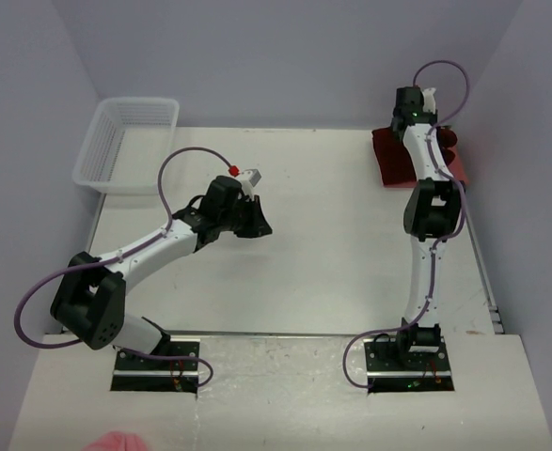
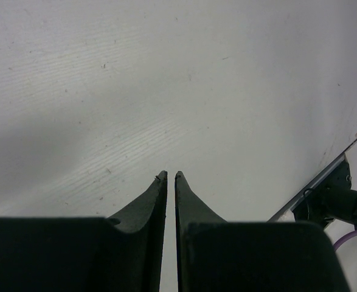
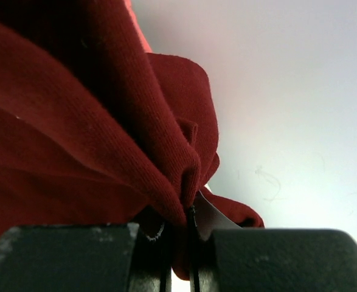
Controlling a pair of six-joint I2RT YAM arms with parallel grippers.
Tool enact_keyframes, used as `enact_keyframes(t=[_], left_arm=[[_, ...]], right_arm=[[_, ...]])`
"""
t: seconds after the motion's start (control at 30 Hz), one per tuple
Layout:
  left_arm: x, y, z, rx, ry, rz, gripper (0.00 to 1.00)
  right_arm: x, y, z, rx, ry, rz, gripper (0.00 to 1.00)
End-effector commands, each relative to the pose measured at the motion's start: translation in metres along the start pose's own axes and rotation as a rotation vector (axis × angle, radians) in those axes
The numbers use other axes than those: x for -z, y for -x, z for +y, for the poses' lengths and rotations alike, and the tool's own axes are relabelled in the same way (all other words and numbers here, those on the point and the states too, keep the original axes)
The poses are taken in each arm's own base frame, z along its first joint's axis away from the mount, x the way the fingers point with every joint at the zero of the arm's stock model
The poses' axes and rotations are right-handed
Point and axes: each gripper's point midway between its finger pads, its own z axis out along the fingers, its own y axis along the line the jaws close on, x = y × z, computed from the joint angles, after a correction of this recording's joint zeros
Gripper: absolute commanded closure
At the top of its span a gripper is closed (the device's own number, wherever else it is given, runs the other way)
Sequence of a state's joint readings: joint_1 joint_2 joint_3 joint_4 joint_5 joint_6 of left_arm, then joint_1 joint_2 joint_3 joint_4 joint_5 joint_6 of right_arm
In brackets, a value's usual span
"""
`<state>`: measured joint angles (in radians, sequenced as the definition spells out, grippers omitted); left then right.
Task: Fold and stack the t-shirts
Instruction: Put the neatly folded tshirt into the corner of the board with the right arm
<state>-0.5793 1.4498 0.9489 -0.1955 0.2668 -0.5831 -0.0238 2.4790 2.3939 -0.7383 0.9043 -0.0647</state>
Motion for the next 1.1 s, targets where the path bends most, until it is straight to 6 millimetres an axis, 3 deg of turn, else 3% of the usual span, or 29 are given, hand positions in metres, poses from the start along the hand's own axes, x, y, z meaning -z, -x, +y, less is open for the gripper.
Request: enact_keyframes(t=[0.0,0.27,0.33,0.37,0.47,0.53,0.7,0.77,0.8,0.83,0.87,0.9,0.93,0.97,1.0,1.03,1.07], left_arm=[[-0.001,0.002,-0.009,-0.025,-0.044,-0.01,0.9],[0.0,-0.003,-0.008,-0.025,-0.04,-0.002,0.9],[-0.001,-0.005,-0.008,-0.021,-0.041,0.003,0.91],[-0.002,-0.007,-0.007,-0.019,-0.037,0.008,0.91],[-0.004,-0.012,-0.005,-0.022,-0.024,0.018,0.91],[-0.004,-0.014,-0.001,-0.022,-0.007,0.02,0.91],[-0.005,-0.009,0.001,-0.025,0.034,-0.008,0.91],[-0.002,0.002,-0.001,-0.024,0.048,-0.041,0.91],[-0.002,0.006,0.0,-0.029,0.065,-0.058,0.91],[-0.002,0.008,0.0,-0.032,0.069,-0.063,0.91],[-0.001,0.014,-0.002,-0.037,0.071,-0.074,0.91],[0.0,0.017,-0.001,-0.044,0.087,-0.085,0.91],[0.001,0.022,-0.003,-0.05,0.087,-0.097,0.91],[0.003,0.026,-0.006,-0.067,0.083,-0.109,0.91],[0.005,0.032,-0.004,-0.092,0.106,-0.135,0.91],[0.008,0.039,-0.006,-0.105,0.119,-0.161,0.9],[0.015,0.045,-0.009,-0.123,0.124,-0.191,0.9]], right_arm=[[-0.003,0.019,-0.026,-0.082,-0.081,-0.04,1.0],[-0.017,0.017,-0.028,-0.062,-0.116,-0.036,0.98],[-0.02,0.018,-0.031,-0.066,-0.146,-0.037,0.64],[-0.025,0.016,-0.029,-0.064,-0.157,-0.034,0.35],[-0.019,0.032,-0.044,-0.104,-0.205,-0.074,0.05],[-0.01,0.046,-0.057,-0.127,-0.231,-0.112,0.01],[0.043,0.1,-0.073,-0.142,-0.238,-0.264,0.01],[0.076,0.116,-0.055,-0.126,-0.177,-0.322,0.01],[0.092,0.121,-0.055,-0.139,-0.132,-0.339,0.01],[0.104,0.12,-0.048,-0.151,-0.065,-0.341,0.01],[0.119,0.111,-0.02,-0.186,0.11,-0.321,0.01],[0.139,0.106,-0.026,-0.222,0.209,-0.314,0.01],[0.15,0.1,-0.019,-0.257,0.304,-0.301,0.01],[0.168,0.101,-0.004,-0.326,0.443,-0.305,0.01],[0.171,0.082,0.012,-0.296,0.505,-0.269,0.01],[0.193,0.086,0.002,-0.326,0.568,-0.301,0.01],[0.213,0.089,0.016,-0.339,0.657,-0.324,0.01]])
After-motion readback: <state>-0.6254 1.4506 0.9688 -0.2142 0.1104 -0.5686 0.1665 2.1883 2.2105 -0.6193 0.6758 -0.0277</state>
